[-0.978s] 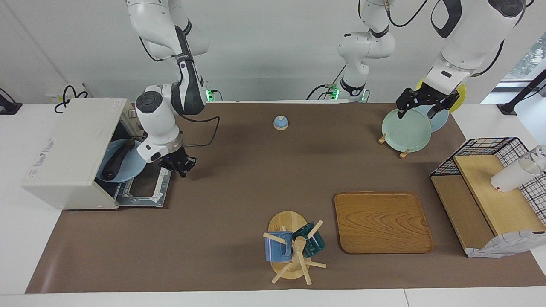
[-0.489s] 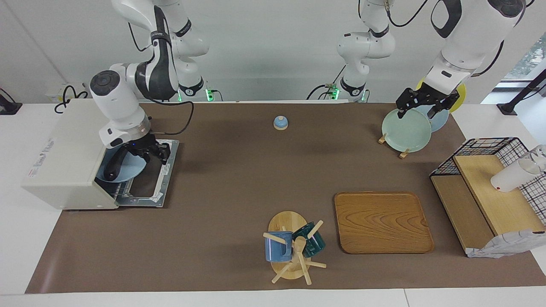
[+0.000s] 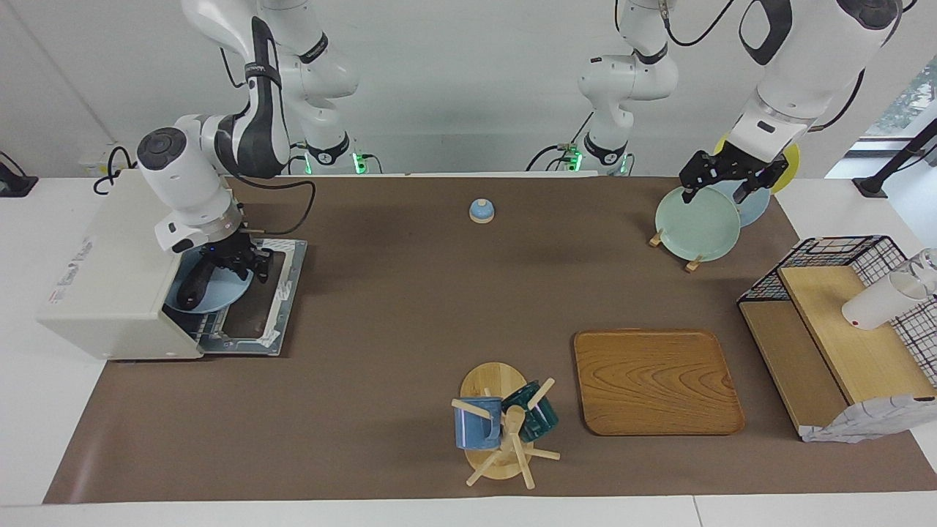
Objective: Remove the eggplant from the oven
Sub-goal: 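Grasp the blue plate rim with the right gripper and pull it out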
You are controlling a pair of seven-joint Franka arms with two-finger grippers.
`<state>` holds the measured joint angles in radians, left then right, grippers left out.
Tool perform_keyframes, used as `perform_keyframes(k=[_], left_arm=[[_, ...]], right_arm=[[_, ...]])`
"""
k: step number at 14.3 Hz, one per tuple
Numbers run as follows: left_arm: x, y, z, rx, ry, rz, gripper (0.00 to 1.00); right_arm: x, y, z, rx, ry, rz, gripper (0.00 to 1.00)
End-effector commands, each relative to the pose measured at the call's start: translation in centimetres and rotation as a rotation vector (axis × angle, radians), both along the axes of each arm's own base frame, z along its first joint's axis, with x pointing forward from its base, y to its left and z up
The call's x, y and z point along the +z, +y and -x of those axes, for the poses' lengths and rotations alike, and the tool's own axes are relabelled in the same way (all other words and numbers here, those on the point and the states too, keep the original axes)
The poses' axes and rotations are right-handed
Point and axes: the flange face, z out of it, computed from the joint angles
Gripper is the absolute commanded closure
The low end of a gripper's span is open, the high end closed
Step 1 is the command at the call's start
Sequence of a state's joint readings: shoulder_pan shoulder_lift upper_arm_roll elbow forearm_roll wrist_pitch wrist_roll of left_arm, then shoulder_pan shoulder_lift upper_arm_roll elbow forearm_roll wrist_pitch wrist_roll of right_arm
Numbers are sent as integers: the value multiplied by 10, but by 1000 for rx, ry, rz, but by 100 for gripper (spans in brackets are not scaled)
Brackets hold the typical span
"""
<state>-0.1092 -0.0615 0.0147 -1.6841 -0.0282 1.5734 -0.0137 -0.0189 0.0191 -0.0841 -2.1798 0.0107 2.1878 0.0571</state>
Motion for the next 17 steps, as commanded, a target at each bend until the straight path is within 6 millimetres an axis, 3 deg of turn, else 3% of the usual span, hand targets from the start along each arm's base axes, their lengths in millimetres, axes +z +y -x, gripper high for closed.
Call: perform_keyframes(k=[1, 3, 7, 10, 11, 13, 15, 17], left_arm=[[4, 3, 2, -6, -4, -18, 0], [4, 3, 2, -5, -4, -19, 0], [4, 3, 2, -5, -4, -19, 0], [4, 3, 2, -6, -4, -18, 0], [4, 3, 2, -5, -4, -19, 0], [4, 3, 2, -5, -4, -19, 0], [4, 3, 2, -5, -4, -19, 0], [4, 4, 2, -3, -4, -19, 0]], right_arm=[[-5, -4, 10, 75, -11, 3, 75], [-11, -6, 16, 72, 1, 0, 77], [-15, -6, 23, 93, 25, 15, 100], [-10, 0, 22, 175, 59, 88, 100], [-2, 10, 15, 217, 71, 120, 100], [19, 53, -3, 303, 88, 150, 100], [46, 107, -18, 402, 107, 214, 100], [67, 151, -26, 384, 105, 232, 100]])
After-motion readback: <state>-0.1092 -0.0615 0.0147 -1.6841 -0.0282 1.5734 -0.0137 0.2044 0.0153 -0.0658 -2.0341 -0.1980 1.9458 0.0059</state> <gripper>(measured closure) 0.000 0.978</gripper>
